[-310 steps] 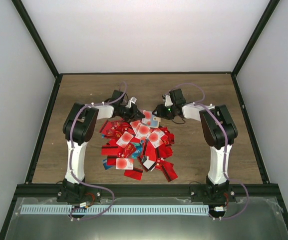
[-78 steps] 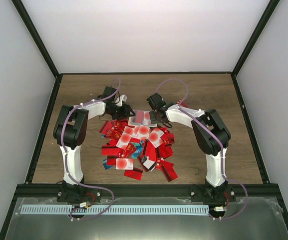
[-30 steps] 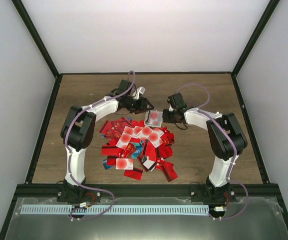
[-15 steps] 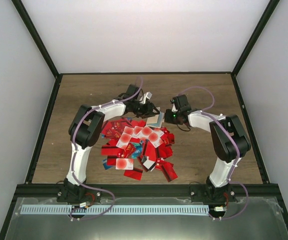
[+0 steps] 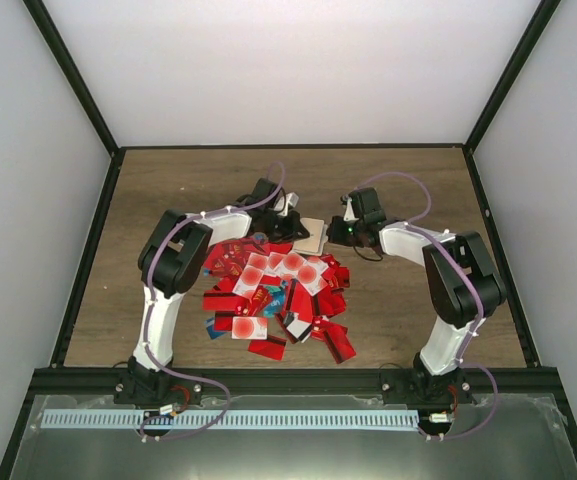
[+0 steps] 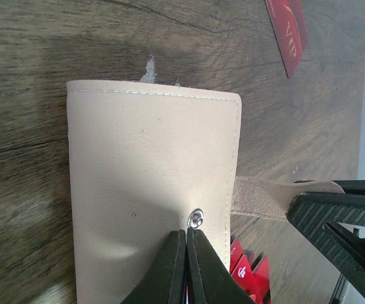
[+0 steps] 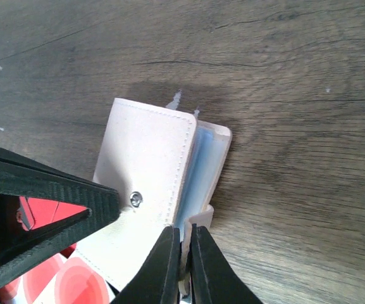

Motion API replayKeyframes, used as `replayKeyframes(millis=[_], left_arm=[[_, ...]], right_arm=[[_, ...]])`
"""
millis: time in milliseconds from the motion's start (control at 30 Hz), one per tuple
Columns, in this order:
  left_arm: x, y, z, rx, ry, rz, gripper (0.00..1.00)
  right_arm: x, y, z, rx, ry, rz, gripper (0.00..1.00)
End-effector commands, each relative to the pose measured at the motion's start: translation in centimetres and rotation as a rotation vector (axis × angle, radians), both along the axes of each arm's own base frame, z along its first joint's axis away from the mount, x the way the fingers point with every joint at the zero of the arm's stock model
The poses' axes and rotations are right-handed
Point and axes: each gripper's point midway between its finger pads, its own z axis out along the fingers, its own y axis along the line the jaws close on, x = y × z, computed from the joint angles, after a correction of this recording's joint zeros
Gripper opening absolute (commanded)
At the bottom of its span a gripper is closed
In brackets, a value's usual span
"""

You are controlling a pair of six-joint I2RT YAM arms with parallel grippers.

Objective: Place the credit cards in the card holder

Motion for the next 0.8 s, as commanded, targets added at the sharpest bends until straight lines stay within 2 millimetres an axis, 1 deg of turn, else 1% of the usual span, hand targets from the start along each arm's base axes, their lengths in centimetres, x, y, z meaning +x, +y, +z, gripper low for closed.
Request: replayKeyframes(millis=[0, 233, 367, 433, 600, 667, 767], left_arm=[[0.0, 0.4, -0.6, 0.031, -0.003, 0.02, 0.04], [0.0, 0.1, -0.2, 0.011, -0.01, 0.012, 0.04], [0.0, 0.0, -0.4, 0.005, -0.005, 0.007, 0.04], [-0.1, 0.0, -0.6, 0.003, -0.001, 0.004, 0.04], [-0.2, -0.1, -1.1, 0.002, 0.007, -0.006, 0.04], [-0.3, -0.1, -1.1, 0.003, 0.008, -0.01, 0.04], [-0.3, -0.1, -1.2, 0.004, 0.006, -0.015, 0.04]], right_arm=[[1.0, 1.3, 1.7, 0.073, -0.038, 0.041, 0.01], [0.9, 3.0, 0.3, 0.146, 0.013, 0.099, 0.01], [1.1, 3.7, 0.1, 0.175, 0.023, 0.123, 0.03], [1.2, 4.0, 0.1, 0.186, 0.024, 0.13, 0.08], [1.3, 4.6, 0.7, 0.223, 0.018, 0.149, 0.31], [1.3, 5.1, 1.1, 0.248, 0.017, 0.172, 0.35], [1.5, 5.2, 1.7, 0.261, 0.005, 0.177, 0.38]])
